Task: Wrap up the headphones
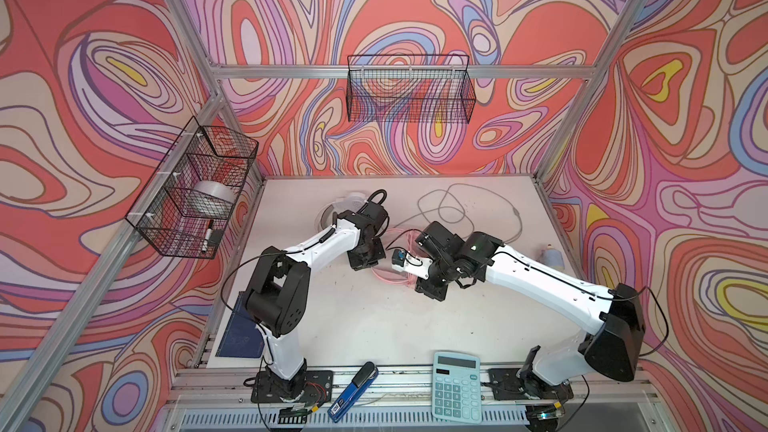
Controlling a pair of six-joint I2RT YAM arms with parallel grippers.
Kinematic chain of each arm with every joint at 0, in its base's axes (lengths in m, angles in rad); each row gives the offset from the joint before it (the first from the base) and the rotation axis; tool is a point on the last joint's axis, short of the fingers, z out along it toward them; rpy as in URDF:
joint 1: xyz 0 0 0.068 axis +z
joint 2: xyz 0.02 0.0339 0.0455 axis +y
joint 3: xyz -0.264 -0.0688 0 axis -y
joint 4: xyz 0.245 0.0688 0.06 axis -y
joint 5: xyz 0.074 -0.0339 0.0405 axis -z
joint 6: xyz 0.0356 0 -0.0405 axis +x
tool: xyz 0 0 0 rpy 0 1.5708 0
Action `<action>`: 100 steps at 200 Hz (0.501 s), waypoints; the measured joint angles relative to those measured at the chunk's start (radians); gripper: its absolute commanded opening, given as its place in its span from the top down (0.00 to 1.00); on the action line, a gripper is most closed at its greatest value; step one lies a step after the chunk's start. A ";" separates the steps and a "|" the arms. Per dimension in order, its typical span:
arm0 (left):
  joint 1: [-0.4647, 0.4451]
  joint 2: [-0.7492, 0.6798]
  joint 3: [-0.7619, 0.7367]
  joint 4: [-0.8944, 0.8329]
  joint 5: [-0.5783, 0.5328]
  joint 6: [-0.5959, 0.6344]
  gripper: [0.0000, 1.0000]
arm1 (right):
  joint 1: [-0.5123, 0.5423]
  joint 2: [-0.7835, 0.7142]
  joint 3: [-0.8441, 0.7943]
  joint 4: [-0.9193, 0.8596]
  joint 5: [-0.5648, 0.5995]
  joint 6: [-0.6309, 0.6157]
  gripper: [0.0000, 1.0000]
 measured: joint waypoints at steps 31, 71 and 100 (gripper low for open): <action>-0.005 0.005 -0.031 0.000 0.007 0.005 1.00 | 0.000 0.074 0.076 -0.023 0.020 0.006 1.00; -0.006 0.031 -0.064 0.020 0.026 0.010 1.00 | 0.000 0.182 0.140 -0.032 0.060 0.035 1.00; -0.006 0.040 -0.091 0.044 0.049 0.010 1.00 | 0.000 0.223 0.149 -0.018 0.088 0.071 1.00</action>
